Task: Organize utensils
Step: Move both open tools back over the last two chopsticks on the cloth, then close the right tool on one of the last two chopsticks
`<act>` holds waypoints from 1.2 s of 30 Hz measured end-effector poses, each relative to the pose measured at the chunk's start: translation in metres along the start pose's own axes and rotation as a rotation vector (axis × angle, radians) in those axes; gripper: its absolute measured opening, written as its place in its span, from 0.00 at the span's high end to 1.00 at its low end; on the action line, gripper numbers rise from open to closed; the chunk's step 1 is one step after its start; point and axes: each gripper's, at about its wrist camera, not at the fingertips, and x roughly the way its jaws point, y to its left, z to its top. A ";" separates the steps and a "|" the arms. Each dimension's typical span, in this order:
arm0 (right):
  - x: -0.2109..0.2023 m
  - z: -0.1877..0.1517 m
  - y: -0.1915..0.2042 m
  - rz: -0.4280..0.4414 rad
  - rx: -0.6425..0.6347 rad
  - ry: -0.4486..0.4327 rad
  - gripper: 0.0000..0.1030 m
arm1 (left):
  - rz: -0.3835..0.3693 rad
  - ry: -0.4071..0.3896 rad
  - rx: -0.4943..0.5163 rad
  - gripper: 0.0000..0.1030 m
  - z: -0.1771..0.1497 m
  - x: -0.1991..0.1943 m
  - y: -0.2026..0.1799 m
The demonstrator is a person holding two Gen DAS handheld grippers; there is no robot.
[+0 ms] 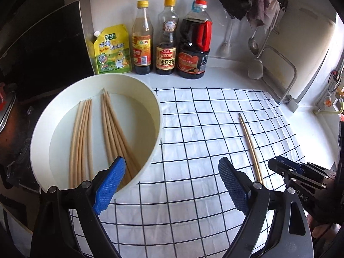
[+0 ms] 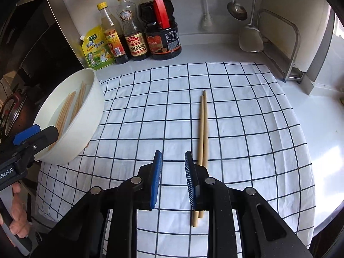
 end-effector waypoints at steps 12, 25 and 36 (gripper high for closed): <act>0.005 -0.007 -0.033 -0.013 0.015 0.019 0.78 | -0.027 0.026 0.019 0.16 0.000 0.012 -0.038; 0.025 -0.015 -0.056 -0.003 0.016 0.072 0.77 | -0.023 0.059 0.039 0.16 -0.006 0.029 -0.065; 0.048 -0.018 -0.056 -0.014 -0.010 0.109 0.74 | -0.019 0.079 0.025 0.16 -0.016 0.039 -0.072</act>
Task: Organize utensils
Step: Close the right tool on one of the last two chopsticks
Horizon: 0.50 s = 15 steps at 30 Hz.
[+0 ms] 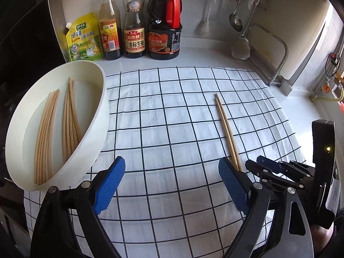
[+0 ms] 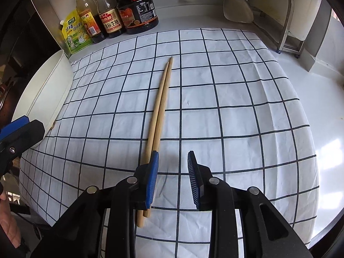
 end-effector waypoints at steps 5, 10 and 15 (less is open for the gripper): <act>0.006 -0.001 0.006 0.005 -0.016 0.007 0.74 | 0.006 0.013 -0.009 0.16 -0.004 0.001 0.002; 0.010 -0.003 0.012 0.004 -0.039 0.015 0.74 | 0.009 0.020 -0.020 0.16 -0.006 0.002 0.005; 0.013 -0.003 0.023 -0.033 -0.097 0.010 0.73 | 0.009 0.024 -0.030 0.16 -0.009 0.004 0.007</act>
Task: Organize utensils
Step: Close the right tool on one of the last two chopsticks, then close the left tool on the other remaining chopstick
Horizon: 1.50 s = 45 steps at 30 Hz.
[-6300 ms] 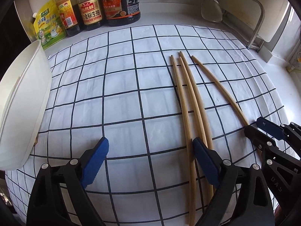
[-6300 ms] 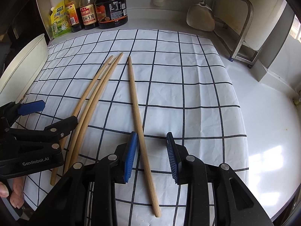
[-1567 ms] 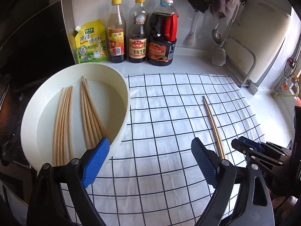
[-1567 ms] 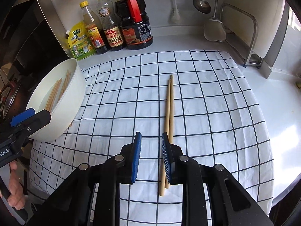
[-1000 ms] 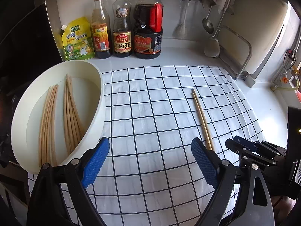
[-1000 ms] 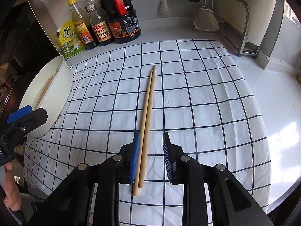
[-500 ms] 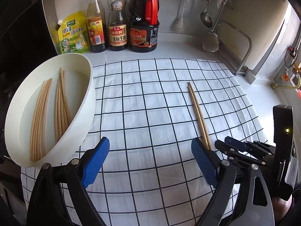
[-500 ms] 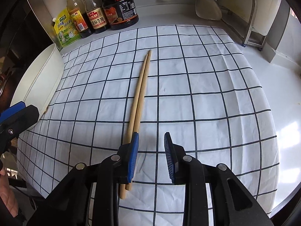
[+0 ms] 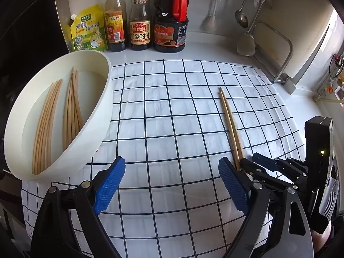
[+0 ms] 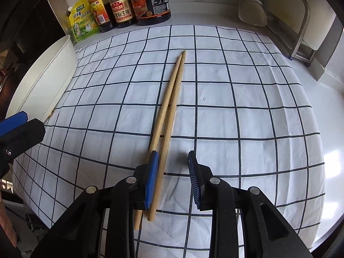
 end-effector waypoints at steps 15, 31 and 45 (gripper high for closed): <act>0.003 -0.001 -0.005 -0.020 -0.048 -0.052 0.93 | -0.003 -0.009 0.009 0.16 -0.002 0.019 -0.019; -0.014 -0.020 -0.071 -0.017 0.032 -0.063 0.94 | 0.000 0.032 0.047 0.16 0.002 0.065 -0.064; -0.015 -0.021 -0.082 -0.010 0.018 -0.078 0.93 | 0.050 0.064 0.091 0.15 0.000 0.089 -0.082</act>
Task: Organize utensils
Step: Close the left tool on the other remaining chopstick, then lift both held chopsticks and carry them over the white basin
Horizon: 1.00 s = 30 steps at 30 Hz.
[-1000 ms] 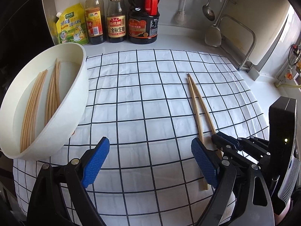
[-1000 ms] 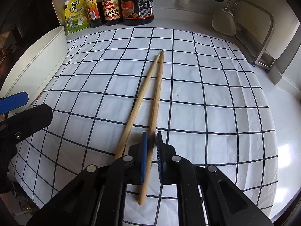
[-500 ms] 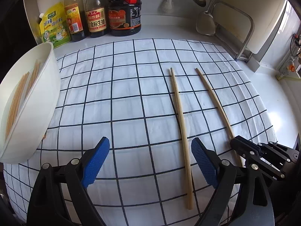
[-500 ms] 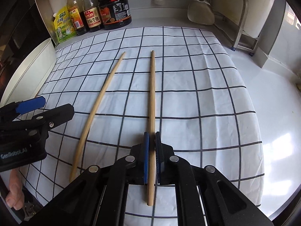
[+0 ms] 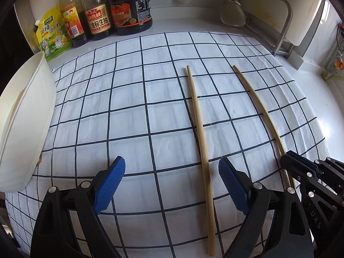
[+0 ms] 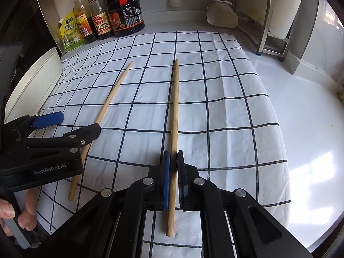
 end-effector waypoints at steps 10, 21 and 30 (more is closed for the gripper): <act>0.004 0.004 0.006 -0.037 -0.066 -0.004 0.81 | 0.021 -0.002 -0.034 0.10 -0.001 0.006 0.005; 0.007 0.007 0.012 -0.051 -0.106 -0.002 0.94 | -0.029 -0.027 0.025 0.78 -0.002 -0.006 -0.012; 0.001 0.005 0.013 -0.015 -0.057 0.004 0.94 | -0.076 0.003 0.020 0.93 0.000 -0.011 -0.003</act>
